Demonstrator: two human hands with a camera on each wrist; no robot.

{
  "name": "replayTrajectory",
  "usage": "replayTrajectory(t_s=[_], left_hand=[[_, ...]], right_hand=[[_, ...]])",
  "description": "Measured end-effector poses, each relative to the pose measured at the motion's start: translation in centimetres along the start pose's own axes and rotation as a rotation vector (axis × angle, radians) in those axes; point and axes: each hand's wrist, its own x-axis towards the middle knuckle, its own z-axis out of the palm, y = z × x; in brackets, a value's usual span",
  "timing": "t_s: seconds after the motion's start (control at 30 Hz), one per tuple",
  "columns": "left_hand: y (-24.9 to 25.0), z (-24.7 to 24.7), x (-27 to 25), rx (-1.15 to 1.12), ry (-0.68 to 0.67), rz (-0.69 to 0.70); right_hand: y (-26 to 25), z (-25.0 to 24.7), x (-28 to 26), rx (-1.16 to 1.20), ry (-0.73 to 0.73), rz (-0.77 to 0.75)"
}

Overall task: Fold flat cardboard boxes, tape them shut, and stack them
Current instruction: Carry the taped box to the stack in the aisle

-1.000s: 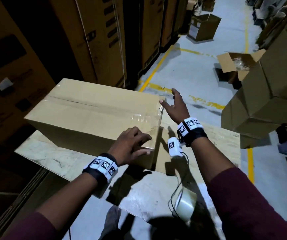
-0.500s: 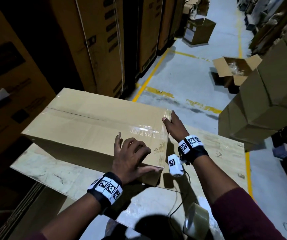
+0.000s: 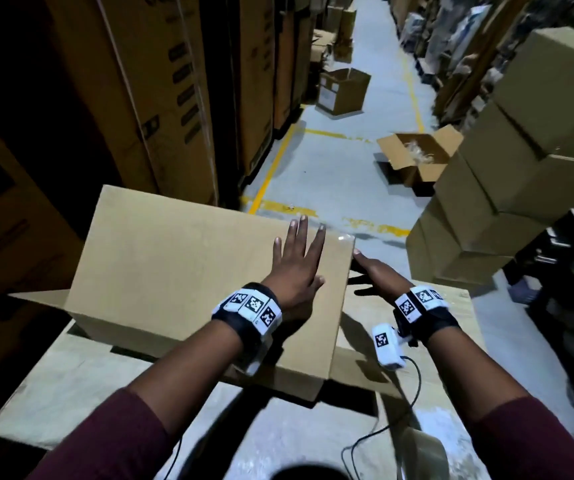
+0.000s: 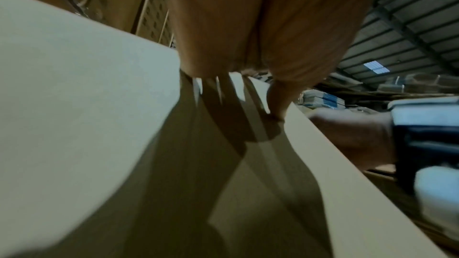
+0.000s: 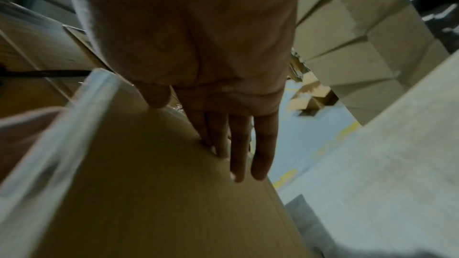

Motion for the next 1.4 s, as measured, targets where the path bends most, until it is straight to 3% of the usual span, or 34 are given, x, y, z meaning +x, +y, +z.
replayTrajectory(t_s=[0.13, 0.23, 0.33, 0.53, 0.63, 0.7, 0.87, 0.93, 1.0, 1.07, 1.13, 1.23, 1.33, 1.4], left_hand=[[-3.0, 2.3, 0.1, 0.098, -0.28, 0.074], [-5.6, 3.9, -0.6, 0.15, -0.295, 0.068], [-6.8, 4.2, -1.1, 0.212, -0.245, 0.127], [-9.2, 4.3, -2.7, 0.319, 0.112, 0.252], [-10.8, 3.6, -2.2, 0.39, 0.186, 0.345], [-11.0, 2.5, -1.5, 0.447, 0.25, 0.442], [-10.2, -2.9, 1.1, 0.409, 0.296, 0.711], [-8.9, -6.2, 2.6, 0.23, 0.418, 0.71], [-6.8, -10.3, 3.9, 0.101, 0.509, 0.602], [-4.7, -13.6, 5.8, 0.109, 0.513, 0.482], [-2.6, -15.8, 7.6, 0.145, 0.478, 0.462], [0.4, -18.3, 9.7, 0.202, 0.32, 0.453], [1.9, -18.5, 13.0, 0.125, 0.133, 0.394], [2.5, -16.7, 14.7, 0.141, 0.097, 0.378]], right_hand=[[-0.8, -1.0, -4.1, -0.36, -0.106, 0.034], [0.7, -0.7, -6.2, -0.841, -0.228, 0.057], [3.1, 1.1, -6.6, -0.985, -0.048, 0.076], [4.6, 3.3, -9.8, -0.444, 0.413, -0.2], [2.8, 3.8, -12.4, -0.146, 0.397, -0.224], [1.7, 3.5, -13.4, -0.095, 0.377, -0.207], [-0.3, 2.0, -14.7, 0.212, 0.521, -0.216], [-0.5, 2.0, -15.0, 0.302, 0.613, -0.233], [-0.6, 2.4, -15.3, 0.358, 0.661, -0.206], [-0.7, 2.3, -15.4, 0.418, 0.703, -0.186], [-1.0, 1.7, -15.5, 0.474, 0.743, -0.177], [-2.1, 0.4, -16.4, 0.504, 0.776, -0.202], [-2.6, -0.9, -17.4, 0.559, 0.74, -0.174], [-2.7, -1.6, -18.0, 0.592, 0.696, -0.13]])
